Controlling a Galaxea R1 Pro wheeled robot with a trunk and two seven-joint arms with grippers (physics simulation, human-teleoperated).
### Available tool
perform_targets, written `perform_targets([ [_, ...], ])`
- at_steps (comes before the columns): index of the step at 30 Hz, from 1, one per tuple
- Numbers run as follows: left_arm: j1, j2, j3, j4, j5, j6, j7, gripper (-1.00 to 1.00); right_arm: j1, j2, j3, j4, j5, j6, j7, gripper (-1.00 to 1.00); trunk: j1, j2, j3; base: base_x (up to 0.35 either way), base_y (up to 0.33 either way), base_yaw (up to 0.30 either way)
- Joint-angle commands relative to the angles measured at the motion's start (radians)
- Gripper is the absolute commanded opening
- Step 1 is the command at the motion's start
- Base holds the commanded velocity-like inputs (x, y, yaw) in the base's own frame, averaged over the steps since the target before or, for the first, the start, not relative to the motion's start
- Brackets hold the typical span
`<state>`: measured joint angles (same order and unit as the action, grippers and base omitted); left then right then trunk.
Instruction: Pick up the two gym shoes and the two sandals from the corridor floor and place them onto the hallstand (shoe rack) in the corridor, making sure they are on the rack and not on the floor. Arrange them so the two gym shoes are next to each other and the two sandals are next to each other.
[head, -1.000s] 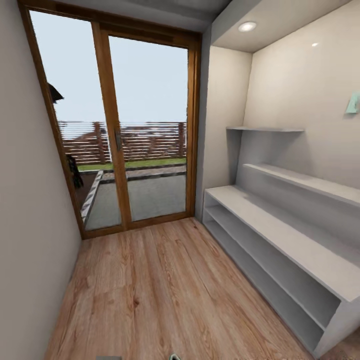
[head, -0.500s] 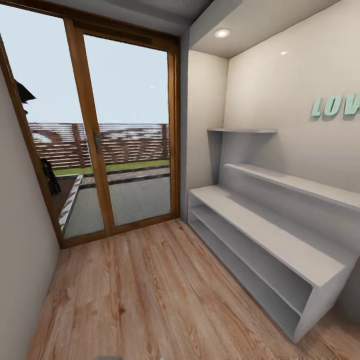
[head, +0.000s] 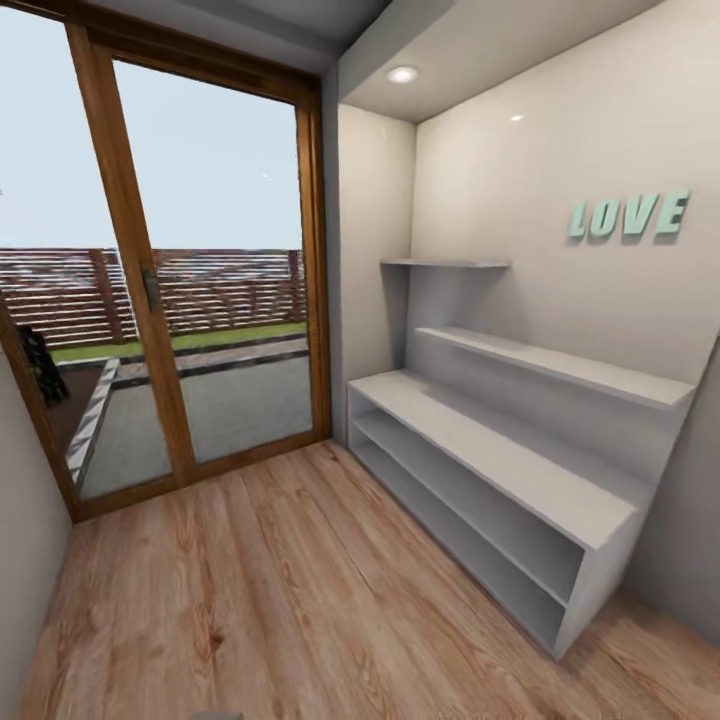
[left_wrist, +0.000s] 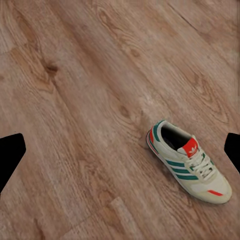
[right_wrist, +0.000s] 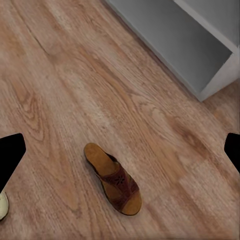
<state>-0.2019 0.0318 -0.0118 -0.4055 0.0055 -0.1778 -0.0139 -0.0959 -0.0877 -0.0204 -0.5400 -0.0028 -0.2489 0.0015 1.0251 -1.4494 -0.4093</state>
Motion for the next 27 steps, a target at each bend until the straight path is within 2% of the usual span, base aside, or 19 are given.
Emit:
perform_targets([
  [1, 0.000, 0.000, -0.001, 0.001, 0.001, -0.003, -0.001, 1.00, -0.001, 0.000, -0.001, 0.001, 0.000, -0.003, 0.000, 1.00, 0.000, -0.001, -0.001, 0.000, 0.226, -0.234],
  [12, -0.001, 0.000, -0.002, 0.001, 0.001, -0.004, -0.001, 1.00, -0.001, 0.000, -0.001, 0.001, 0.000, -0.003, 0.000, 1.00, 0.000, -0.001, 0.001, 0.000, 0.238, -0.234],
  [27, 0.000, 0.000, -0.002, 0.001, 0.001, -0.003, -0.001, 1.00, -0.001, 0.000, -0.001, 0.002, 0.000, -0.003, 0.001, 1.00, 0.000, -0.001, 0.001, 0.000, 0.014, -0.234],
])
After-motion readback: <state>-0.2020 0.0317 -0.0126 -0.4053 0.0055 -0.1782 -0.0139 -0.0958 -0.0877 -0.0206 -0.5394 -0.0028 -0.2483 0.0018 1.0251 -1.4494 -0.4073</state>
